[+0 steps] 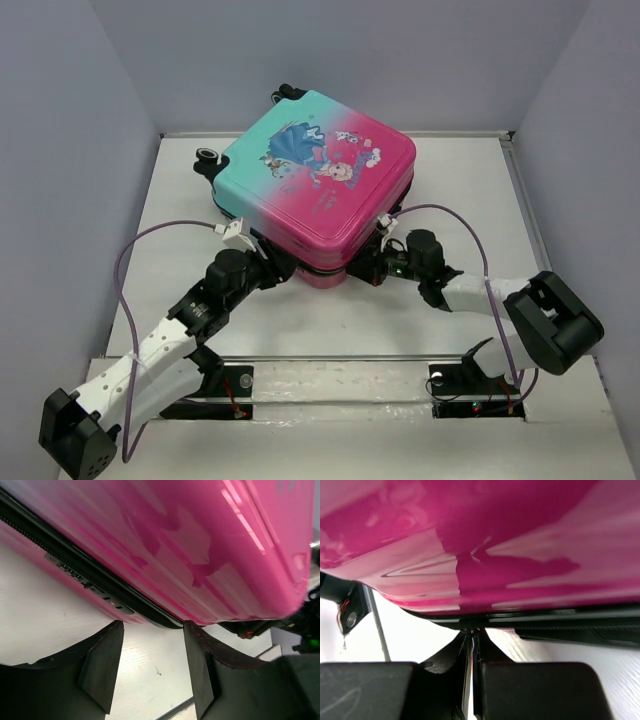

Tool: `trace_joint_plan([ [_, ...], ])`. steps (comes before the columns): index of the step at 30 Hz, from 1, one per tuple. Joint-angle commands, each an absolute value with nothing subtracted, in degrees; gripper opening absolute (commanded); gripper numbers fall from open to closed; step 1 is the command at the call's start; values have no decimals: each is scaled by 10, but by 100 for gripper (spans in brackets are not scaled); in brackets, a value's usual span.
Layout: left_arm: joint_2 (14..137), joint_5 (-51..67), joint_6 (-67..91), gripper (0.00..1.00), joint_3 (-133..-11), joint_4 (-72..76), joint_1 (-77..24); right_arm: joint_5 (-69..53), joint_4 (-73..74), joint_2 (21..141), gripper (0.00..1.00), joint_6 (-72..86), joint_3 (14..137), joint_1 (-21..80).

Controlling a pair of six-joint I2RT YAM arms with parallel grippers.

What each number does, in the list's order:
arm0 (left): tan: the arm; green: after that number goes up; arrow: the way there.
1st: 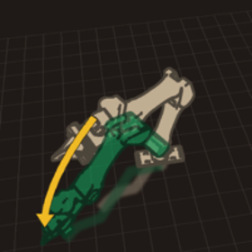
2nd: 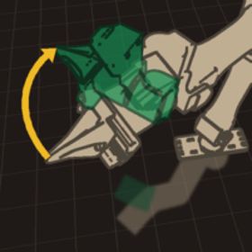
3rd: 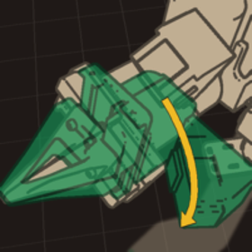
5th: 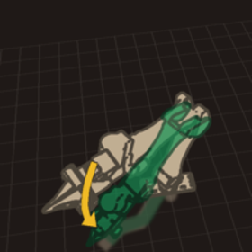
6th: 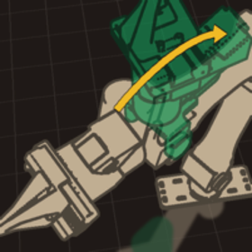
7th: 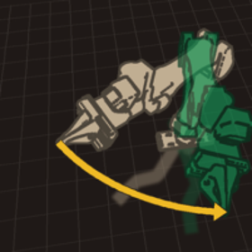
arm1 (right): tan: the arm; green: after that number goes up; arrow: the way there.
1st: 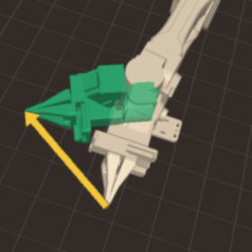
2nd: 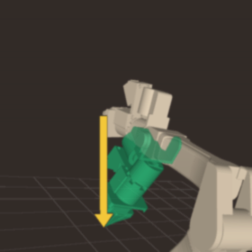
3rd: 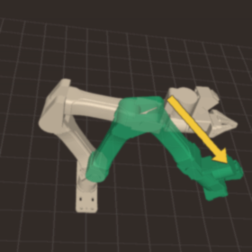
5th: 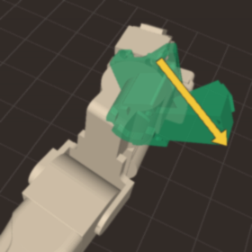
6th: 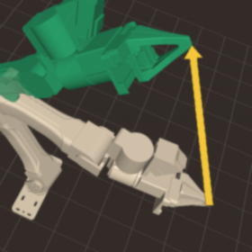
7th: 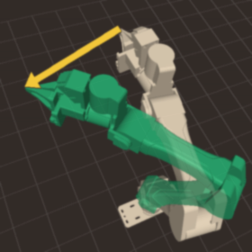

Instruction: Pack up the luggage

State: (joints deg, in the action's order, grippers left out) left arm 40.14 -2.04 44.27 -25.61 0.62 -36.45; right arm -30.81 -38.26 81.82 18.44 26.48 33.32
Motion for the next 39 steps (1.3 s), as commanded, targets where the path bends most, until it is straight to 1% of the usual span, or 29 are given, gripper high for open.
trace_joint_plan([
  [1, 464, -57, 452, 60, -240, 95, -395, -258, -399, 764, 7, 192, 246, 339],
  [6, 526, -54, 458, 59, -246, 183, -430, -222, -364, 729, 7, 200, 221, 372],
  [8, 554, -68, 454, 59, -259, 213, -446, -190, -338, 709, 7, 207, 214, 426],
  [9, 562, -74, 451, 59, -264, 214, -450, -180, -333, 709, 7, 209, 211, 426],
  [10, 576, -76, 450, 59, -269, 226, -454, -169, -330, 702, 7, 213, 207, 463],
  [12, 590, -81, 451, 59, -279, 243, -467, -132, -321, 699, 7, 229, 200, 501],
  [13, 603, -81, 452, 59, -283, 257, -471, -107, -319, 700, 7, 237, 201, 541],
  [15, 627, -82, 453, 59, -299, 270, -486, -60, -324, 717, 7, 258, 211, 585],
  [16, 634, -83, 453, 59, -313, 272, -493, -43, -328, 739, 7, 265, 220, 627],
  [17, 642, -89, 450, 59, -320, 274, -501, -22, -330, 751, 7, 271, 242, 648],
  [18, 657, -89, 447, 59, -328, 275, -515, 33, -335, 765, 7, 279, 254, 669],
  [19, 664, -89, 442, 59, -345, 274, -519, 57, -341, 791, 7, 283, 265, 698],
  [21, 671, -88, 436, 59, -358, 267, -526, 109, -365, 811, 7, 302, 280, 714],
  [22, 668, -88, 435, 60, -369, 259, -526, 141, -398, 817, 7, 307, 278, 714],
  [25, 642, -114, 409, 70, -399, 199, -525, 203, -411, 810, 7, 311, 270, 714],
  [26, 631, -127, 398, 79, -410, 174, -526, 214, -411, 803, 7, 309, 267, 714],
  [28, 593, -169, 363, 90, -434, 91, -525, 232, -406, 778, 7, 308, 260, 714],
  [29, 577, -186, 355, 97, -459, 64, -524, 234, -400, 771, 7, 307, 255, 714],
  [30, 563, -206, 348, 99, -469, 17, -514, 235, -398, 763, 7, 310, 251, 714],
  [32, 527, -200, 327, 99, -507, -24, -486, 229, -396, 748, 7, 313, 243, 714],
  [33, 522, -167, 319, 99, -520, -57, -435, 224, -394, 743, 7, 314, 237, 714],
  [35, 524, -121, 298, 99, -551, -74, -370, 217, -386, 738, 7, 317, 233, 714],
  [36, 534, -67, 293, 99, -557, -81, -306, 214, -381, 735, 7, 318, 233, 714],
  [38, 544, -23, 290, 99, -571, -90, -259, 206, -367, 726, 7, 320, 231, 714],
  [39, 541, 20, 292, 99, -569, -86, -243, 204, -360, 715, 7, 321, 230, 714],
])
